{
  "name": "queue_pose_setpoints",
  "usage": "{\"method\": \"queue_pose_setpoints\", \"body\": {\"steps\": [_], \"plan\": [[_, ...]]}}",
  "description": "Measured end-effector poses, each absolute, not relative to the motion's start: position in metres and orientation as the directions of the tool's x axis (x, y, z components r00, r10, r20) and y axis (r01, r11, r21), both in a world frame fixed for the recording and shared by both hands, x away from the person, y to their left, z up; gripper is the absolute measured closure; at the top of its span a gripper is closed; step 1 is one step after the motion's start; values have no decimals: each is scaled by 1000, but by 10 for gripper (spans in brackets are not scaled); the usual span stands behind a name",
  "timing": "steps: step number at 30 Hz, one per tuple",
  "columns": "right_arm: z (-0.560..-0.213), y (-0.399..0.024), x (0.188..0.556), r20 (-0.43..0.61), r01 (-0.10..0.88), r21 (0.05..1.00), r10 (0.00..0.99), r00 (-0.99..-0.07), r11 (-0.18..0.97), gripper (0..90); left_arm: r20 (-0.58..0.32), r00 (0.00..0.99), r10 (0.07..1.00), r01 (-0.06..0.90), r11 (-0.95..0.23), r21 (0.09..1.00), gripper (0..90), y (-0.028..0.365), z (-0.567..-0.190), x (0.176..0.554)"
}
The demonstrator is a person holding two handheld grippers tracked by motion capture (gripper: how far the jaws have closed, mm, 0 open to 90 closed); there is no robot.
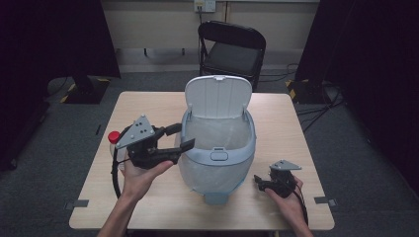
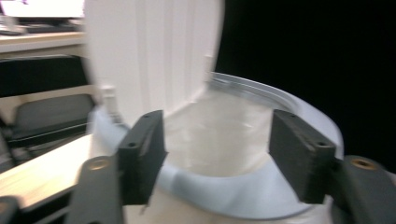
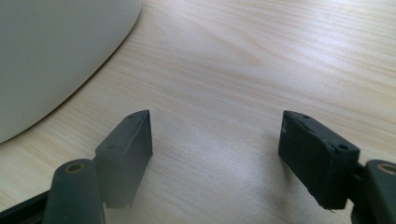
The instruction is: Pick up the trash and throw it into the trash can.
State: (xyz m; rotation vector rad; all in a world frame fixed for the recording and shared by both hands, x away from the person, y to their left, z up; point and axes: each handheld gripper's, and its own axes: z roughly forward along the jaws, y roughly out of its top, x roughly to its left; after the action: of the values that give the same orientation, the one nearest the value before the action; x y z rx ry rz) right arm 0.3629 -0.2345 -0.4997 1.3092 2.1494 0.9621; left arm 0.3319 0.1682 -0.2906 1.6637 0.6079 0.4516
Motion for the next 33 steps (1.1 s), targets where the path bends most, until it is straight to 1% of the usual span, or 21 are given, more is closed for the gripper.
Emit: {"method": "queue_pose_setpoints", "body": {"steps": [4, 5, 11, 14, 16, 19, 22, 28, 33], "plan": [[-500, -234, 363, -15, 583, 752, 892, -452, 309, 251, -37, 762, 646, 145, -115, 983, 279, 181, -289, 335], [-500, -234, 363, -15, 583, 752, 892, -452, 308, 251, -35, 744, 667, 147, -111, 983, 267, 189, -288, 337], [-500, -234, 363, -13, 585, 751, 893, -450, 306, 249, -32, 707, 706, 150, -106, 983, 219, 215, -283, 343], [-500, -234, 363, -13, 584, 751, 893, -450, 306, 250, -16, 689, 725, 137, -108, 985, 180, 230, -283, 343], [-500, -234, 363, -13, 585, 751, 893, -450, 306, 250, -22, 665, 747, 149, -103, 983, 154, 239, -283, 344], [-500, -233, 364, -17, 583, 752, 894, -447, 306, 250, -35, 639, 769, 160, -88, 983, 154, 255, -284, 347], [-500, -233, 364, -13, 587, 750, 895, -447, 304, 249, -79, 636, 768, 181, -49, 982, 157, 270, -287, 350], [-500, -233, 364, -13, 586, 751, 894, -447, 304, 249, -89, 583, 807, 198, -35, 980, 155, 290, -294, 349], [-500, -233, 364, -12, 587, 750, 894, -448, 305, 249, -82, 544, 835, 220, -47, 974, 154, 303, -300, 350]]}}
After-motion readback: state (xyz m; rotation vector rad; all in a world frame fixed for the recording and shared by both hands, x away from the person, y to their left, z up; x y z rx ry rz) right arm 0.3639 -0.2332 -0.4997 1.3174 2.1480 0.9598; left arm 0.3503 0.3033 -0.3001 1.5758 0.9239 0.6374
